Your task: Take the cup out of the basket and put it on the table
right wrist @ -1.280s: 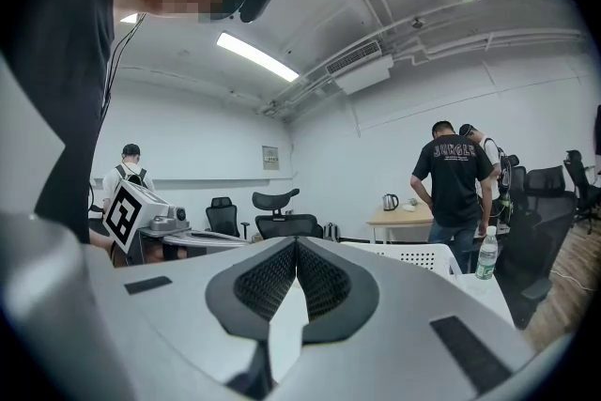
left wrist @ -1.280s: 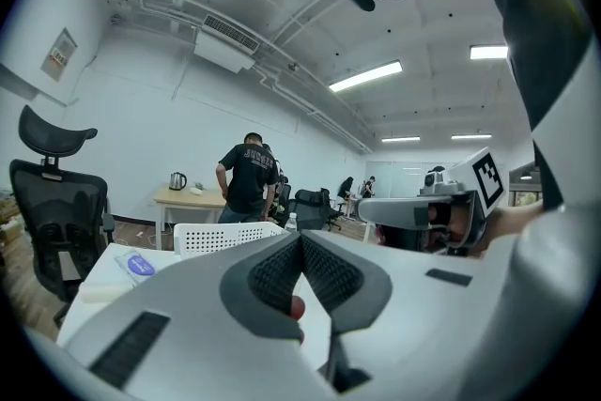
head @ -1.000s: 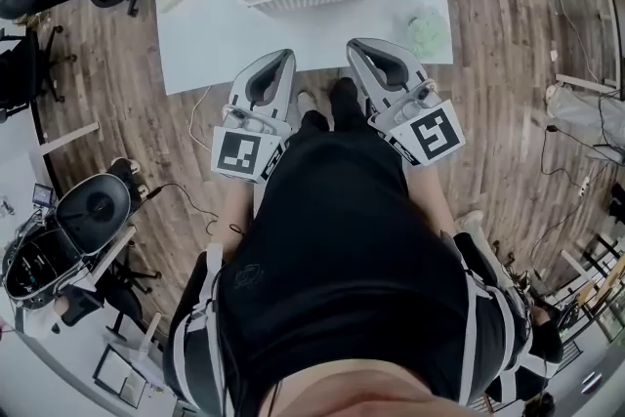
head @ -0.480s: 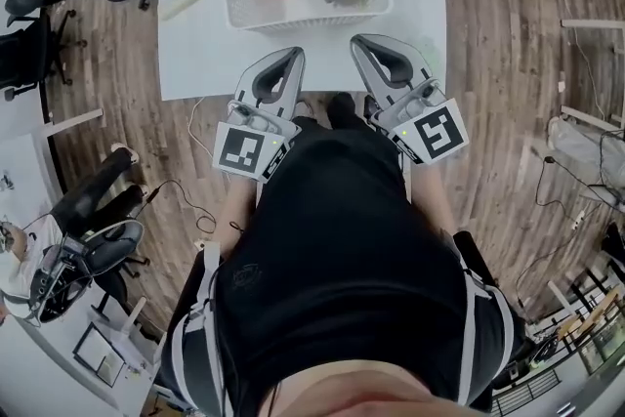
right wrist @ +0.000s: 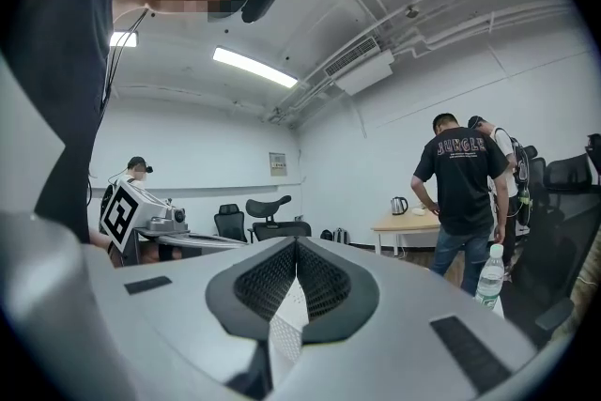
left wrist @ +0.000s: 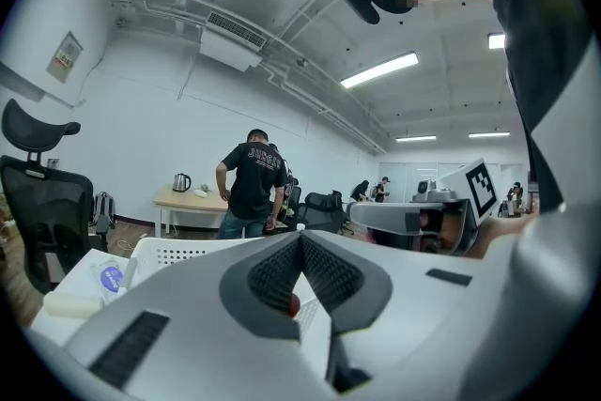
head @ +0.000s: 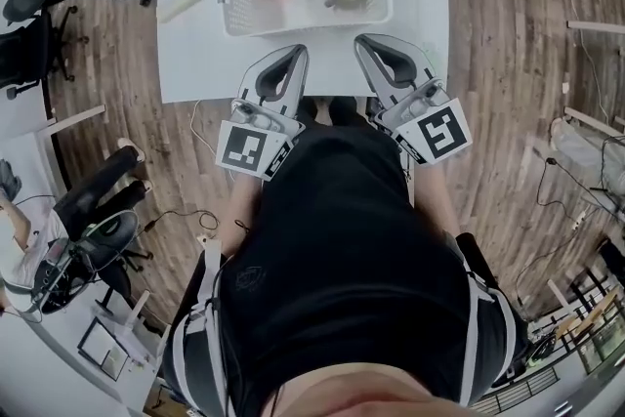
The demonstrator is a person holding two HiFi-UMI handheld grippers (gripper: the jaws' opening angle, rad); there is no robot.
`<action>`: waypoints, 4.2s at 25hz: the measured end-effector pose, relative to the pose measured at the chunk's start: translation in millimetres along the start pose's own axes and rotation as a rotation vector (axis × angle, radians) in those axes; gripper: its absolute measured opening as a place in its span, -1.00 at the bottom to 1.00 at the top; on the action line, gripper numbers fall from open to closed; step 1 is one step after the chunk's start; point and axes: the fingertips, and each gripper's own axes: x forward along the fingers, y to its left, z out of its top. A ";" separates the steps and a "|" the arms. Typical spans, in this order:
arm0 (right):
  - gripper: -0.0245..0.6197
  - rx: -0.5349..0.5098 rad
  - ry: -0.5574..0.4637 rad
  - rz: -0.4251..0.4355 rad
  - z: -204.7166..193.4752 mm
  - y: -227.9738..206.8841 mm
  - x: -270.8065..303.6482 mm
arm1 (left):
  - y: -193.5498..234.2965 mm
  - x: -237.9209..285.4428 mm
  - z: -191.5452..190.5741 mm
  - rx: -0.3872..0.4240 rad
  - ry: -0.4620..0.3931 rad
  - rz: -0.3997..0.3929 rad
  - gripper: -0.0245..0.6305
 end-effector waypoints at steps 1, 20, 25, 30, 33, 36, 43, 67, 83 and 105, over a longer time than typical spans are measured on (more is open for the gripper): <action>-0.86 0.001 -0.001 -0.009 0.6 -0.7 2.2 | 6.3 1.5 0.9 0.001 0.001 -0.003 -0.87; -0.86 0.060 0.034 -0.115 -28.5 0.5 32.0 | 58.6 63.8 -14.6 0.133 0.097 -0.229 -0.86; -0.86 0.055 0.047 -0.125 -32.6 -8.4 32.4 | 63.0 89.2 -9.3 0.168 0.105 -0.277 -0.86; -0.86 0.074 0.030 -0.142 -34.8 -12.5 26.1 | 60.5 108.7 -18.9 0.257 0.152 -0.347 -0.85; -0.86 0.083 0.031 -0.154 -39.5 -15.2 20.0 | 60.4 125.8 -29.3 0.275 0.195 -0.379 -0.77; -0.86 0.090 0.033 -0.160 -43.9 -16.4 16.3 | 63.8 142.3 -41.3 0.260 0.238 -0.404 -0.75; -0.86 0.095 0.041 -0.157 -46.9 -18.2 14.9 | 77.8 179.5 -81.0 0.200 0.348 -0.410 -0.66; -0.86 0.110 0.032 -0.190 -51.3 -39.9 1.3 | 94.6 237.1 -197.5 0.173 0.667 -0.408 -0.59; -0.86 0.115 0.044 -0.214 -55.8 -51.9 -3.9 | 106.1 251.4 -243.8 0.160 0.767 -0.353 -0.57; -0.86 0.112 0.054 -0.204 -57.4 -50.8 -4.1 | 115.6 253.7 -249.6 0.171 0.781 -0.327 -0.78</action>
